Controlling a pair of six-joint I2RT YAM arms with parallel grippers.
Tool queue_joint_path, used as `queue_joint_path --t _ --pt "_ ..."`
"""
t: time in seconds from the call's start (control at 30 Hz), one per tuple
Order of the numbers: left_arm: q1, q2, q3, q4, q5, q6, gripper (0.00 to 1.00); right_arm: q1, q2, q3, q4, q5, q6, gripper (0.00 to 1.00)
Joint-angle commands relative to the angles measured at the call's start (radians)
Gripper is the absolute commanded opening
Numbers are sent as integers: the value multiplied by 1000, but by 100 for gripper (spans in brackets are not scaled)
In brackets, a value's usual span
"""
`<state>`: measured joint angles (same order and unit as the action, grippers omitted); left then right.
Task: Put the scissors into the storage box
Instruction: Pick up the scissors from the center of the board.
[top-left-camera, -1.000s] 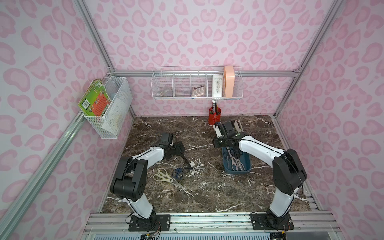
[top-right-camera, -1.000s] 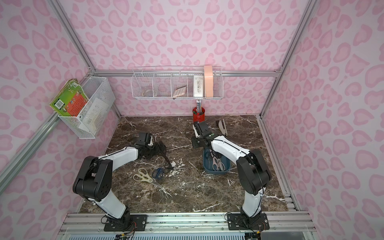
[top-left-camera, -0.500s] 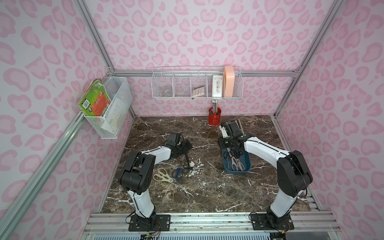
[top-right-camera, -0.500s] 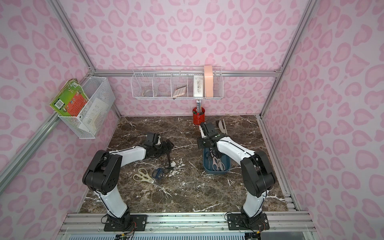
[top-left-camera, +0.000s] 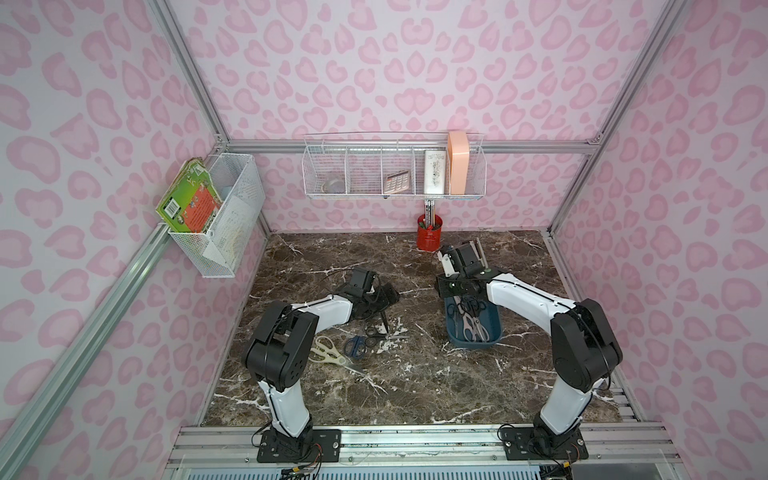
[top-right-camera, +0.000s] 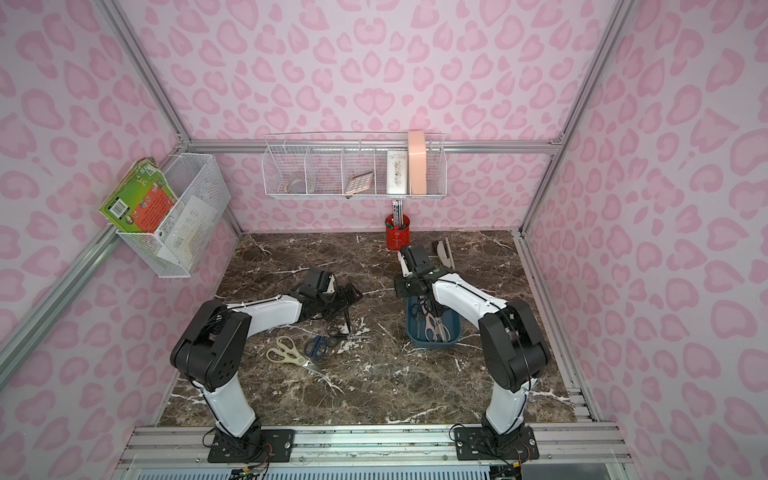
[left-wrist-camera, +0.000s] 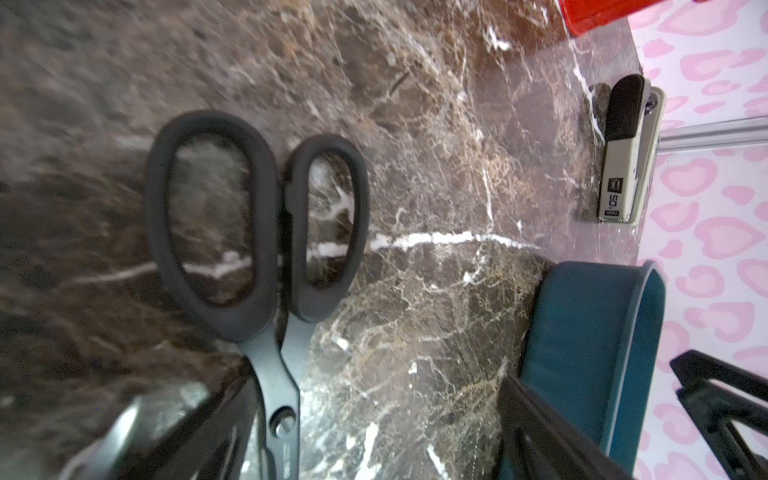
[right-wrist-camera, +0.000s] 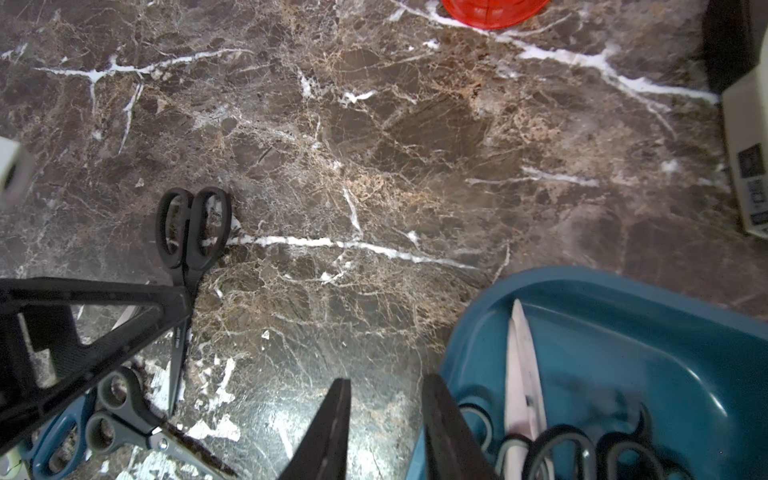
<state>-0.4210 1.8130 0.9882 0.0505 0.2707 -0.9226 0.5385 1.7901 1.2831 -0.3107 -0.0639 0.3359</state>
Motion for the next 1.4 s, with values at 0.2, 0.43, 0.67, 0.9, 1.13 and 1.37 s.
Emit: queue_joint_path --t 0.2,0.43,0.67,0.9,1.13,1.37 --pt "-41 -9 23 -81 7 -25 96 6 32 11 26 -28 14 32" --pt "11 -176 68 -292 -126 157 98 49 112 137 -25 -43 -18 31" --pt "183 -307 -22 -350 -132 197 98 130 276 375 -150 -36 -56 33" --pt "323 -346 -63 -356 -105 242 98 215 495 724 -378 2 -94 34" --pt "347 -347 -80 -309 -37 210 97 261 716 1036 -522 29 -95 45" --pt "351 -346 -95 -286 4 187 97 267 793 1128 -531 -9 -88 44"
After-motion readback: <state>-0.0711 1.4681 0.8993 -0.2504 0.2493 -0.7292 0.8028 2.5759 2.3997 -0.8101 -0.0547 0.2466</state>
